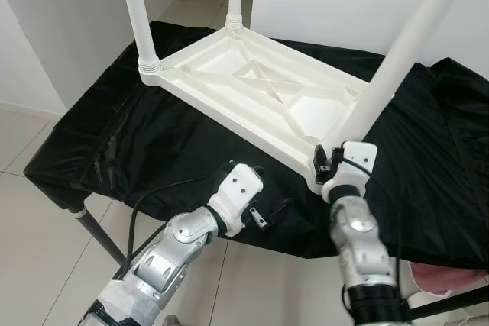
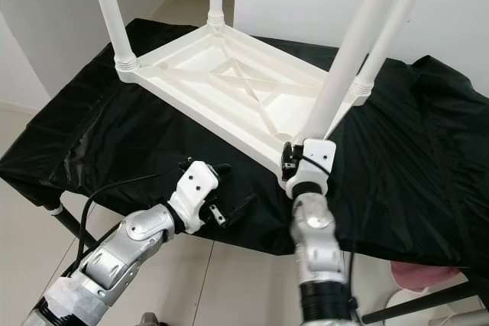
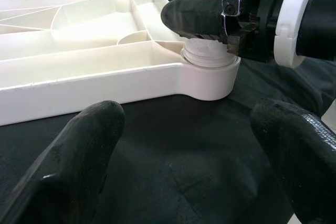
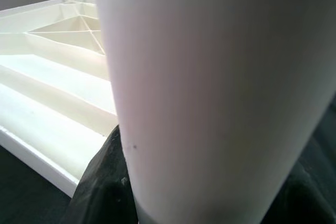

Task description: Building children table

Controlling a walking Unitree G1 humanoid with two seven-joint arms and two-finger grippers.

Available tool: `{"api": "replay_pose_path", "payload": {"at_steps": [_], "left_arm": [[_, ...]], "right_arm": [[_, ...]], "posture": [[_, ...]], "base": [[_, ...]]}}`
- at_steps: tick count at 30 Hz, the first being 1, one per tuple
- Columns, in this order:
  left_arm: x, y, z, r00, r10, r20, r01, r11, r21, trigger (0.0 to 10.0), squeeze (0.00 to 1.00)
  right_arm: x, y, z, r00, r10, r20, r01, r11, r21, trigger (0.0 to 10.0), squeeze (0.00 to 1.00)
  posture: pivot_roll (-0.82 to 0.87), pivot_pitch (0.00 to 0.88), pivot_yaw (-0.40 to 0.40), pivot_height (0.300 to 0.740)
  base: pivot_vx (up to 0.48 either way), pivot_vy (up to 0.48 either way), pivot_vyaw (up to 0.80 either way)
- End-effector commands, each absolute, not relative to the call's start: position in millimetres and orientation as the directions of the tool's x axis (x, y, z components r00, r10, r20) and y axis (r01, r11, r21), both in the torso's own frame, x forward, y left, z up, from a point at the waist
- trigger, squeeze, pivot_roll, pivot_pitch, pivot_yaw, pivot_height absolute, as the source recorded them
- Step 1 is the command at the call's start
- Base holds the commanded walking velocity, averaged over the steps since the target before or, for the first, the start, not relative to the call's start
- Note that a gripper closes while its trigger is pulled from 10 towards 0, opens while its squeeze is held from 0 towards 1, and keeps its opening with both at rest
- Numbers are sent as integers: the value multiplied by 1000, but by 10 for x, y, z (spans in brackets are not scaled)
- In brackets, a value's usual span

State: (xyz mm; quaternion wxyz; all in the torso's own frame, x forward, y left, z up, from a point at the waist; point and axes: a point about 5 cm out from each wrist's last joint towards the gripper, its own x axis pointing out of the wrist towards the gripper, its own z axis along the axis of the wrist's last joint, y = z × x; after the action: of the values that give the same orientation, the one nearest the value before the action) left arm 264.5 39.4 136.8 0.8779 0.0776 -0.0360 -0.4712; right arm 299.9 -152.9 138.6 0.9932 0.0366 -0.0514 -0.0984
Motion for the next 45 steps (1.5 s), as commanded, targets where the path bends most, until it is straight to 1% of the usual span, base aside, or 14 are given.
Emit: {"api": "replay_pose_path", "payload": {"at_steps": [1, 4, 9, 10, 15, 19, 30, 32, 34, 35, 37, 41, 42, 45], "left_arm": [[2550, 335, 1336, 450, -893, -32, 882, 438, 171, 10000, 0], [2536, 309, 1327, 441, -897, -33, 887, 430, 168, 10000, 0], [2579, 295, 1345, 434, -901, -31, 889, 422, 174, 10000, 0], [2603, 286, 1357, 427, -904, -30, 891, 415, 182, 10000, 0], [2590, 277, 1361, 405, -914, -34, 900, 392, 190, 10000, 0], [2586, 314, 1339, 405, -913, -43, 900, 390, 196, 10000, 0], [2606, 363, 1340, 426, -904, -42, 889, 409, 205, 10000, 0], [2610, 387, 1335, 434, -900, -41, 886, 417, 204, 10000, 0], [2610, 387, 1335, 434, -900, -41, 886, 417, 204, 10000, 0], [2608, 388, 1326, 434, -900, -44, 885, 418, 205, 10000, 0], [2619, 393, 1349, 443, -896, -36, 880, 427, 211, 10000, 0], [2630, 417, 1369, 456, -889, -28, 872, 440, 215, 10000, 0], [2638, 476, 1347, 476, -879, -35, 861, 458, 219, 10000, 0], [2648, 536, 1351, 491, -871, -32, 854, 473, 218, 10000, 0]], "right_arm": [[2933, -1554, 1306, 968, -244, 54, 239, 968, 78, 10000, 0], [2905, -1529, 1319, 976, -209, 62, 205, 977, 65, 10000, 0], [2902, -1589, 1329, 972, -227, 62, 223, 972, 71, 10000, 0], [2903, -1585, 1385, 972, -213, 97, 204, 974, 101, 10000, 1000], [2890, -1612, 1536, 970, -136, 200, 110, 984, 139, 10000, 1000], [2866, -1631, 1523, 979, 6, 204, -27, 994, 102, 10000, 1000], [2853, -1689, 1436, 972, 146, 186, -159, 986, 55, 10000, 1000], [2862, -1676, 1396, 962, 213, 171, -223, 974, 37, 10000, 0], [2862, -1676, 1396, 962, 213, 171, -223, 974, 37, 10000, 0], [2869, -1679, 1377, 956, 243, 162, -251, 968, 28, 10000, 0], [2909, -1740, 1355, 960, 238, 149, -242, 970, 10, 10000, 0], [2919, -1757, 1348, 962, 229, 150, -232, 973, 6, 10000, 0], [2873, -1725, 1335, 962, 218, 162, -220, 975, -3, 10000, 0], [2816, -1717, 1310, 968, 184, 168, -188, 982, 10, 10000, 0]], "posture": [[-17, 68, -66, 740], [-26, 63, -63, 740], [-37, 53, -56, 740], [-44, 43, -47, 740], [-48, 36, -43, 740], [-46, 25, -42, 740], [-22, 9, -56, 740], [-25, 0, -54, 740], [-25, 0, -54, 740], [-17, 0, -56, 740], [-4, 0, -63, 740], [1, 0, -67, 740], [2, 0, -67, 740], [2, 0, -68, 740]], "base": [[0, 0, 0], [0, 0, 0], [0, 0, 0], [0, 0, 0], [0, 0, 0], [0, 0, 0], [0, 0, 0], [0, 0, 0], [0, 0, 0], [0, 0, 0], [0, 0, 0], [0, 0, 0], [0, 0, 0], [0, 0, 0]]}}
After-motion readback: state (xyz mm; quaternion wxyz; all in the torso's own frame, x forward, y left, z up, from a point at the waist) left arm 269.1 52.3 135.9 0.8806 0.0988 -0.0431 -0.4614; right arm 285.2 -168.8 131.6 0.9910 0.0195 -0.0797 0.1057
